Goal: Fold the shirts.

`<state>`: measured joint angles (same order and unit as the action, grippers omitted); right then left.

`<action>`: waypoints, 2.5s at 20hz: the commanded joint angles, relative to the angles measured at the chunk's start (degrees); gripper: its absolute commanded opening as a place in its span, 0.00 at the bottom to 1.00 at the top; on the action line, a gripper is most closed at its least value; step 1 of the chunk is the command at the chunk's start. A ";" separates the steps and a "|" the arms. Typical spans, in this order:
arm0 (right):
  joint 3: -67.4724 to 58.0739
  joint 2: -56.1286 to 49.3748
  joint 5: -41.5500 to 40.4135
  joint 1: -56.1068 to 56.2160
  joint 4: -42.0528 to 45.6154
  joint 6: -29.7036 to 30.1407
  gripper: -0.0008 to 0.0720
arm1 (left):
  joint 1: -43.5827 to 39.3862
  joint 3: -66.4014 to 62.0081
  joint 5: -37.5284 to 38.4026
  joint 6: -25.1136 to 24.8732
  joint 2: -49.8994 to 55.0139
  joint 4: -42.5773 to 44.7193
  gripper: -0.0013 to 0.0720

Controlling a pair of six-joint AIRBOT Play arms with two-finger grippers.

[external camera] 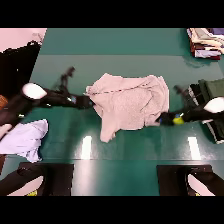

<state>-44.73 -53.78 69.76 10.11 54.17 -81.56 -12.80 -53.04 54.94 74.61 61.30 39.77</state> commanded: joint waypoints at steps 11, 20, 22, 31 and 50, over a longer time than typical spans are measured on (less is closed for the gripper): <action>-51.08 13.18 0.57 -36.94 0.02 3.67 0.03 | 13.66 -60.22 16.68 4.09 -14.58 12.98 0.05; -70.88 -3.04 18.53 -33.29 1.62 1.42 0.03 | 13.66 -57.61 18.10 8.50 -10.99 23.23 0.05; -69.81 -9.05 22.88 -29.70 4.87 -0.42 0.03 | 13.66 -52.19 20.68 8.55 -5.86 22.64 0.05; -51.69 -36.57 20.46 -16.90 14.84 -1.75 0.03 | 13.66 -43.15 21.07 7.21 28.63 19.23 0.05; -67.78 -49.00 23.43 -13.16 22.34 1.05 0.03 | 13.49 -43.65 26.51 -0.39 38.45 24.79 0.04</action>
<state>-113.51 -103.46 89.60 -3.84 73.87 -80.84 0.73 -99.70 77.17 73.23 99.70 61.54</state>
